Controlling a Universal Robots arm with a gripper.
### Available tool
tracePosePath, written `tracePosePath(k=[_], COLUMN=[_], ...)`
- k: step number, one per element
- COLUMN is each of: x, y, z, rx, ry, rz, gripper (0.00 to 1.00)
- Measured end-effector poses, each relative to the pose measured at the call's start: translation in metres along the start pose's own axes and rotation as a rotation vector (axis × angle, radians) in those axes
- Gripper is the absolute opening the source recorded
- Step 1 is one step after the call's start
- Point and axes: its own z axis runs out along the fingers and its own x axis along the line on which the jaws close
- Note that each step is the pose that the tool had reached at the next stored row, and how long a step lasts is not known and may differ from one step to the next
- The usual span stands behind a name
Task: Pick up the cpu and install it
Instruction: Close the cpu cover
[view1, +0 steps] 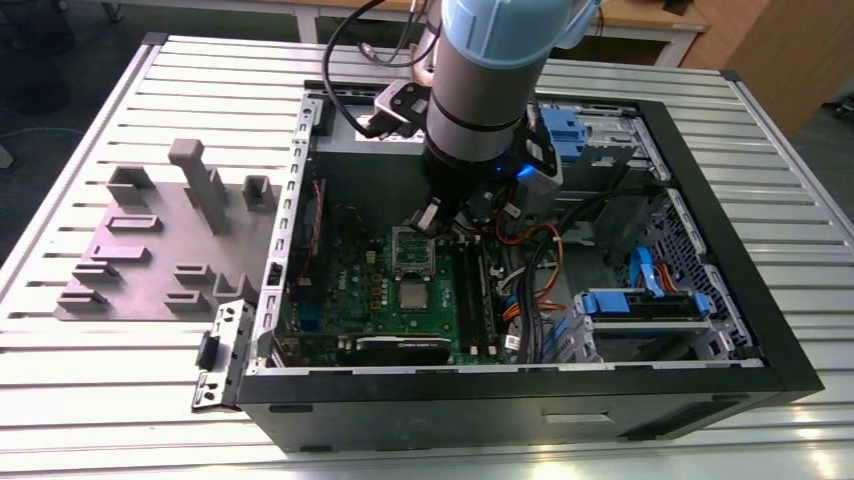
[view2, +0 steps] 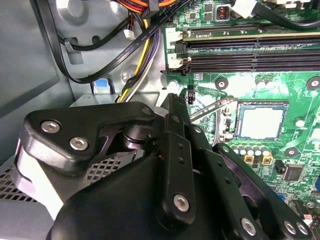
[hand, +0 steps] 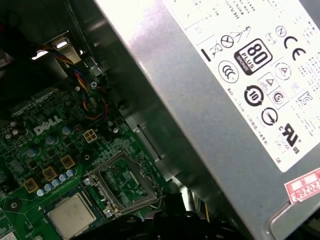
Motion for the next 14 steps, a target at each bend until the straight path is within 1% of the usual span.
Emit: tracePosePath(k=[14], x=[0.0006], y=[-0.0002], z=[-0.0052], rx=[0.0020], ry=[0.0029], rz=[0.000], gripper=[0.11])
